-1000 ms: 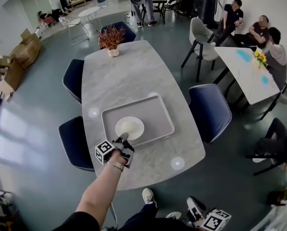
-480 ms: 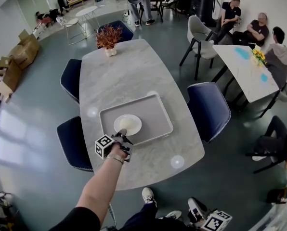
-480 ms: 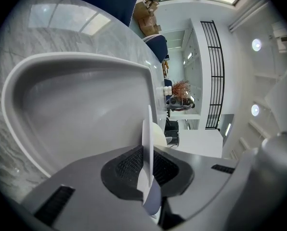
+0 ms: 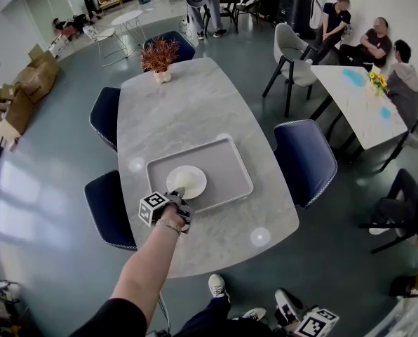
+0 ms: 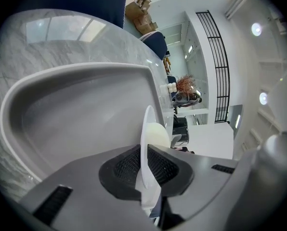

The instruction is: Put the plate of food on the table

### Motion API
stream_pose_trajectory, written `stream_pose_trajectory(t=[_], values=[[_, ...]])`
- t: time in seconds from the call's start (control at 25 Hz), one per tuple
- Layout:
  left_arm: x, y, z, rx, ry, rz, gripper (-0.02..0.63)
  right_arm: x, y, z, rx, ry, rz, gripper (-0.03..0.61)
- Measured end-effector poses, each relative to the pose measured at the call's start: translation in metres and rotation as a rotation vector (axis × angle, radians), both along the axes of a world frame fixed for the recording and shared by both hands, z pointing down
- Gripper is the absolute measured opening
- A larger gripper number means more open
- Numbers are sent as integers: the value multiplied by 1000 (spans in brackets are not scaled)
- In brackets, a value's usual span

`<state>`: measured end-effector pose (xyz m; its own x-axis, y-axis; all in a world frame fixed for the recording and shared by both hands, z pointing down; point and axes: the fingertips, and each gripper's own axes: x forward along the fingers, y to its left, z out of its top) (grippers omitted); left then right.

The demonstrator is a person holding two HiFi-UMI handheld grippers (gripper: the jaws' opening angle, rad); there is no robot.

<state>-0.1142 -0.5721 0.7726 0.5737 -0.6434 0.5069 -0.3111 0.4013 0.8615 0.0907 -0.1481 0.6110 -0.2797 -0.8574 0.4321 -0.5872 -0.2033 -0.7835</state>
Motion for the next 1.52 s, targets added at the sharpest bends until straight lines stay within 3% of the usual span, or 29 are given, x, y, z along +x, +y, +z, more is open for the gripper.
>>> stream_pose_trajectory(t=[0.28,0.36,0.56,0.72,0.92,1.16,1.44,1.52], values=[[-5,0,-1,-30,-108,51,54,-3,-4,2,8,-11,-4,9],[-6,1,-1,-41,-141,69,114,-4,-5,0,12,-15,-8,9],[-6,5,-3,-39,-130,87,141,-6,-3,4,11,-15,-8,9],[-3,8,-4,-49,-135,92,213,-4,-4,4,14,-21,-8,9],[-9,17,-9,-37,-160,87,225,-4,-6,3,22,-29,-16,9],[-23,35,-23,48,-186,114,229,-2,-10,2,39,-46,-46,9],[-35,73,-54,162,-170,155,222,-8,-7,-6,99,-136,-139,9],[-33,89,-70,208,-165,155,179,-7,-3,-8,108,-148,-175,9]])
